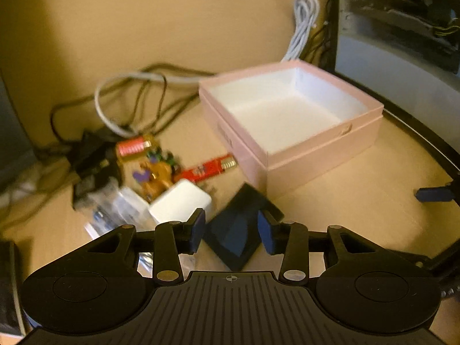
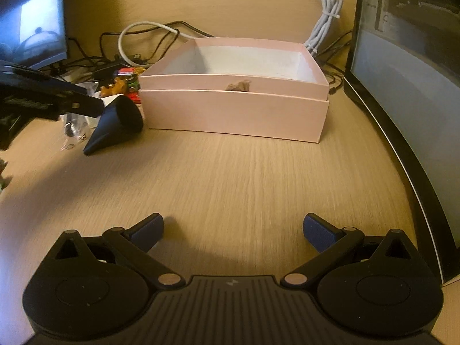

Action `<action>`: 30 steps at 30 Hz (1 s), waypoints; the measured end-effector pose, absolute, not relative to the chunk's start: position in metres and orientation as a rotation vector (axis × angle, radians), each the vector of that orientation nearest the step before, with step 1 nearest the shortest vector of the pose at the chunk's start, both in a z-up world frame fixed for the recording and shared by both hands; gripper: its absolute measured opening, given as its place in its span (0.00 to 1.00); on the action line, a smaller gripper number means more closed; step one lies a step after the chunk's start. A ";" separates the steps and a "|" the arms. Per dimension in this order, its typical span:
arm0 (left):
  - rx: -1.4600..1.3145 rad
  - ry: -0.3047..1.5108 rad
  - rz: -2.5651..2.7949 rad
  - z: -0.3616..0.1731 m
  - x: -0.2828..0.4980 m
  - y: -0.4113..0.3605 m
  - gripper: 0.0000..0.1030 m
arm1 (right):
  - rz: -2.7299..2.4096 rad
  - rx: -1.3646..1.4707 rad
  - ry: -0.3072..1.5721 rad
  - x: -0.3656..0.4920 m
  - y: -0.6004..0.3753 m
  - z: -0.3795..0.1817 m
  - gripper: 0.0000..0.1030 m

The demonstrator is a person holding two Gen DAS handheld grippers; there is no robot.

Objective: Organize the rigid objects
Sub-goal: 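Grasp the black cone-shaped rubber piece with the left tool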

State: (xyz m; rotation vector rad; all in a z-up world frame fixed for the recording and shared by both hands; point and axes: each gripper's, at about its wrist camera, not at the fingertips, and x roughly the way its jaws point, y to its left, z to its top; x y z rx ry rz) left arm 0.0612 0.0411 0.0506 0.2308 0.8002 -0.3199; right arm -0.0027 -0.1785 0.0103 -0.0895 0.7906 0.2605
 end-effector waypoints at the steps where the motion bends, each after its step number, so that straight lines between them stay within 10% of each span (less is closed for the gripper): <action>1: 0.213 0.818 -0.345 0.048 0.061 0.039 0.43 | 0.270 -0.093 0.788 -0.005 -0.180 0.010 1.00; 30: 0.096 0.909 -0.195 0.023 0.088 0.013 0.50 | 0.298 -0.103 0.786 -0.007 -0.182 0.013 1.00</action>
